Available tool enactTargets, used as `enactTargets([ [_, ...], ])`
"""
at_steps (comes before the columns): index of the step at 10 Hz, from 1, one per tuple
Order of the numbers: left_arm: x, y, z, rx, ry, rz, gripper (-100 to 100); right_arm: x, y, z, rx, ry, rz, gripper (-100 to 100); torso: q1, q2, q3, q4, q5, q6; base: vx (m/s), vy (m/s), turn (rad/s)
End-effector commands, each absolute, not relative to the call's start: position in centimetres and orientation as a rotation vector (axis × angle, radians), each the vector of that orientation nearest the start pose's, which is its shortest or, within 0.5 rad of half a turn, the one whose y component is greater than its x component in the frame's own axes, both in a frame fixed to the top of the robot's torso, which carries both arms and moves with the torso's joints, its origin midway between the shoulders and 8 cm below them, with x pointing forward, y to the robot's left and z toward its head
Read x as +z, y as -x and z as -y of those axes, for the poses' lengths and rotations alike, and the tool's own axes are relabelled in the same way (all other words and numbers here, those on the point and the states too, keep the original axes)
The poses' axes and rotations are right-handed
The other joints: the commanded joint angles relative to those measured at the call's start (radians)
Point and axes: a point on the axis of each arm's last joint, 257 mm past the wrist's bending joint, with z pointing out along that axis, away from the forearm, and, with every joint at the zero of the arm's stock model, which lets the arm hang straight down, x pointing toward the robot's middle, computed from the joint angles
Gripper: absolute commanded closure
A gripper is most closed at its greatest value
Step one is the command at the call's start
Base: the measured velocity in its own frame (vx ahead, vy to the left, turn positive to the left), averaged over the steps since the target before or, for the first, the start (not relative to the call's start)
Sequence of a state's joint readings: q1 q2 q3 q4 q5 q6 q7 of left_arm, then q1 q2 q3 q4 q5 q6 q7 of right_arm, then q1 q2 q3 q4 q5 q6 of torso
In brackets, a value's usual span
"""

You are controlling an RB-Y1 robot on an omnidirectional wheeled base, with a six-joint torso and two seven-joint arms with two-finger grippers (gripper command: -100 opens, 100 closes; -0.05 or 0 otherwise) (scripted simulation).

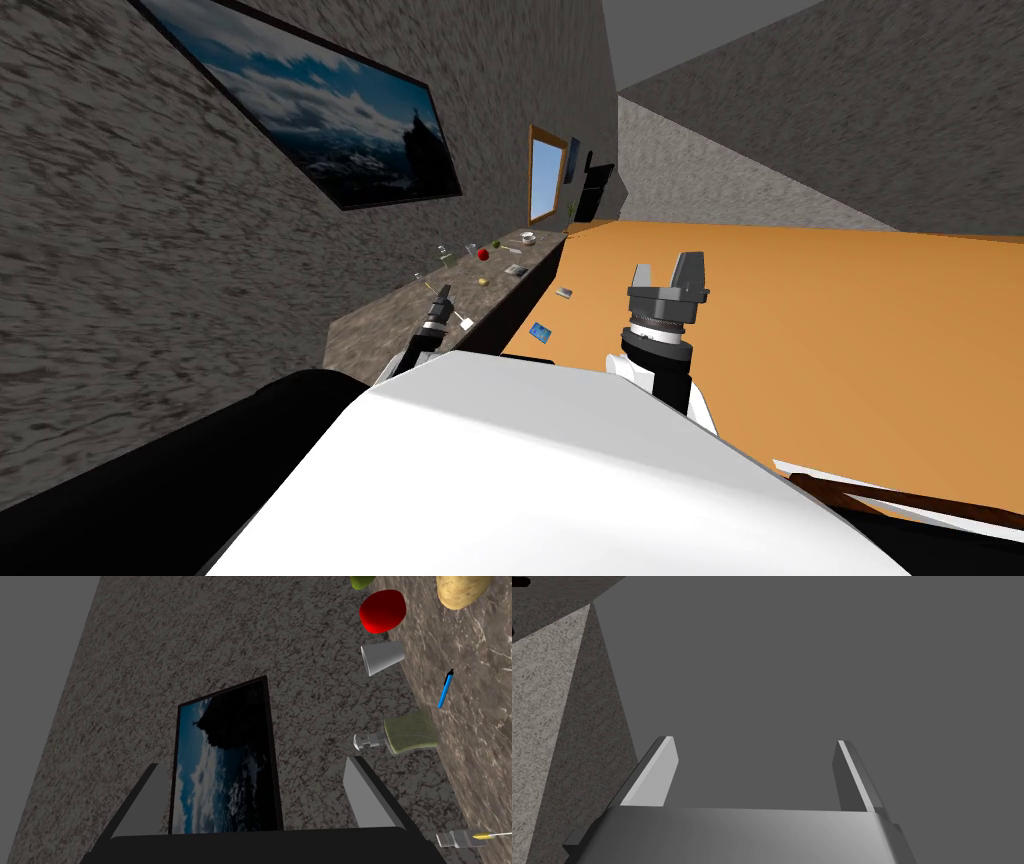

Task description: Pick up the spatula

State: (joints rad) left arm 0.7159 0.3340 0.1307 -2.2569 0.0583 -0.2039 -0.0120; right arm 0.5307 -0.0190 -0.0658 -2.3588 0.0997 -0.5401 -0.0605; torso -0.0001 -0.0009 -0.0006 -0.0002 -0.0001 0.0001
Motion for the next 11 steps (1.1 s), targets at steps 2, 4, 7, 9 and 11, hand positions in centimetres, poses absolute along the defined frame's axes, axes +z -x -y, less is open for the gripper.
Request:
enactTargets([
  [2, -13.1, -34.2, -37.1, -0.885, 0.875, -1.255, -100, 5.6, -31.8, 28.1, 1.241, -0.519, -0.614, 0, 0.0, 0.0, 0.0, 0.0, 0.0, 0.0, 0.021, -0.004, -0.109],
  [4, -14.5, -33.7, -38.4, -0.838, 0.906, -1.308, -100, 5.6, -31.8, 28.1, 1.241, -0.519, -0.614, 0, 0.0, 0.0, 0.0, 0.0, 0.0, 0.0, 0.016, -0.004, -0.082],
  [7, -17.4, -32.4, -41.0, -0.738, 0.968, -1.414, -100, 5.6, -31.8, 28.1, 1.241, -0.519, -0.614, 0, 0.0, -0.001, 0.0, 0.0, 0.0, 0.0, 0.024, -0.007, -0.105],
  [9, -18.7, -31.6, -42.3, -0.688, 1.0, -1.466, -100, 5.6, -31.8, 28.1, 1.241, -0.519, -0.614, 0, 0.0, -0.001, 0.0, 0.0, 0.0, 0.0, 0.023, -0.007, -0.064],
  [11, -20.0, -30.7, -43.6, -0.637, 1.032, -1.517, -100, 5.6, -31.8, 28.1, 1.241, -0.519, -0.614, 0, 0.0, 0.0, 0.0, 0.0, 0.0, 0.0, 0.019, -0.001, -0.069],
])
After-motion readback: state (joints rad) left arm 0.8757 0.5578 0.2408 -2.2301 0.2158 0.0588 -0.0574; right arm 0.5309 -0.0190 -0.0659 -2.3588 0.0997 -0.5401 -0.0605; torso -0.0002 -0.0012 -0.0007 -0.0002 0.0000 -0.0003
